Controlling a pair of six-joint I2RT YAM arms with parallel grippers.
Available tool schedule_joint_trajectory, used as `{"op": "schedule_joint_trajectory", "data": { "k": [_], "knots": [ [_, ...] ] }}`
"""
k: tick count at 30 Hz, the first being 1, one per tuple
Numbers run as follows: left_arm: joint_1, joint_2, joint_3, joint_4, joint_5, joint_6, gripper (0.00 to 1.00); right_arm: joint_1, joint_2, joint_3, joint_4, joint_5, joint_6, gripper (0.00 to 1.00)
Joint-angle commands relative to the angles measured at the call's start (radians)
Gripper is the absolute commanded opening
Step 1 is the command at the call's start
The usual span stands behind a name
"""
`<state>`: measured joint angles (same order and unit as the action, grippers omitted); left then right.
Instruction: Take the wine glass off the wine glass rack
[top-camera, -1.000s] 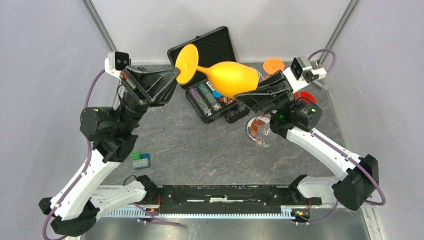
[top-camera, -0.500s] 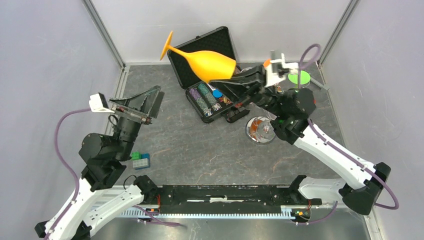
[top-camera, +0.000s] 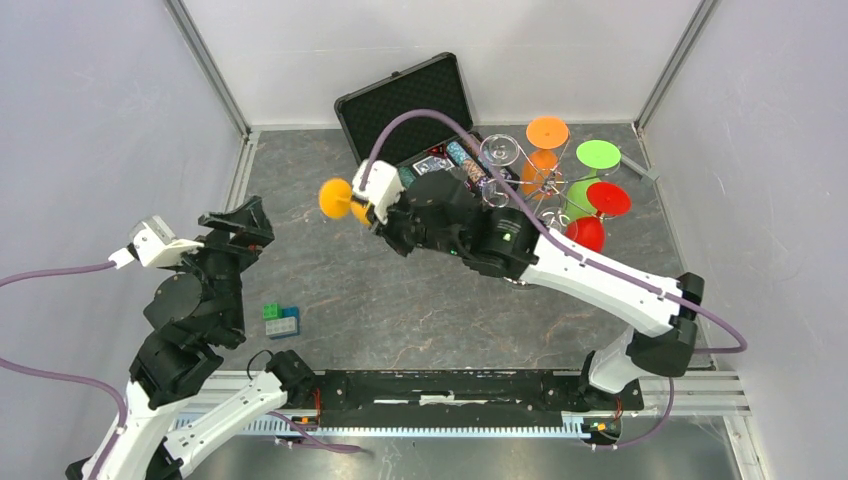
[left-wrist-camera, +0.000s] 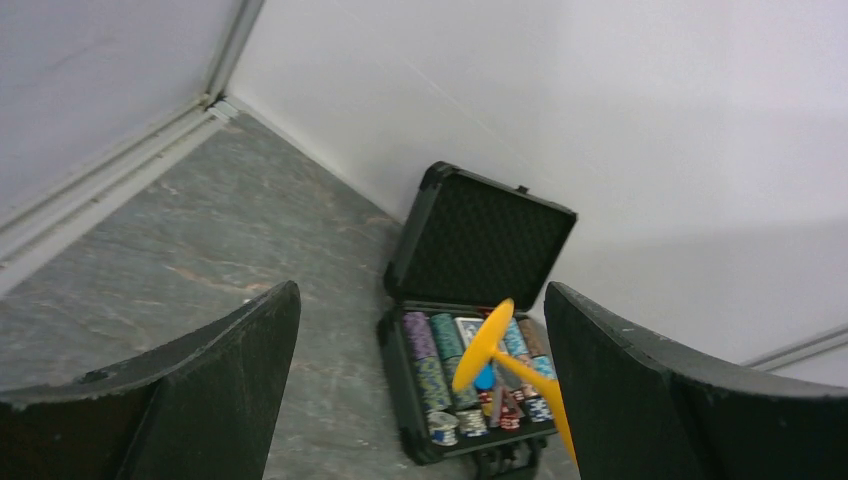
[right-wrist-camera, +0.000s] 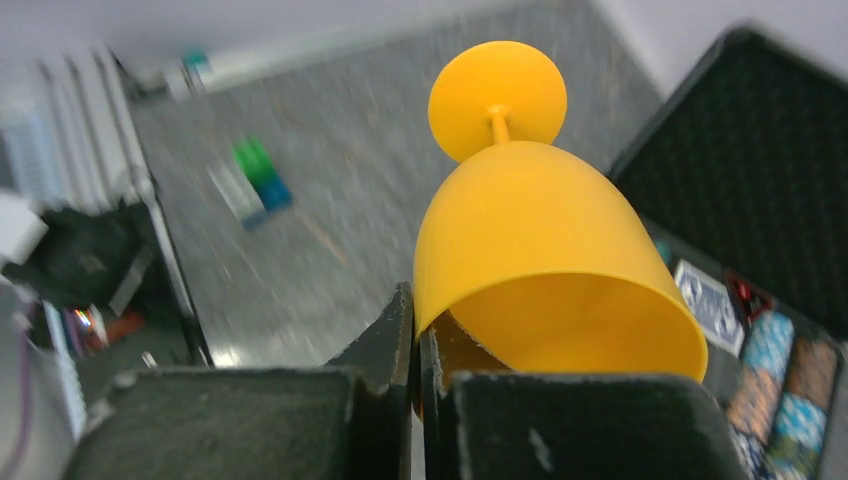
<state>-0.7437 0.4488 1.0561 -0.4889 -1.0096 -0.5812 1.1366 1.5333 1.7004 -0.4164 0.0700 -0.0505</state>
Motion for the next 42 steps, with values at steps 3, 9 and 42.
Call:
{"op": "schedule_joint_trajectory", "data": {
  "k": [3,9,42],
  "knots": [
    [-0.003,-0.015,-0.003,-0.046,-0.063,0.141,0.95,0.008,0.046,0.04,-0.38,0.123,-0.12,0.0],
    [-0.003,-0.019,-0.004,-0.071,0.017,0.163,0.95,0.005,0.175,0.076,-0.567,0.218,-0.137,0.0],
    [-0.003,-0.067,-0.008,-0.171,0.172,0.219,1.0,-0.063,0.388,0.108,-0.685,0.068,-0.212,0.25]
  ]
}}
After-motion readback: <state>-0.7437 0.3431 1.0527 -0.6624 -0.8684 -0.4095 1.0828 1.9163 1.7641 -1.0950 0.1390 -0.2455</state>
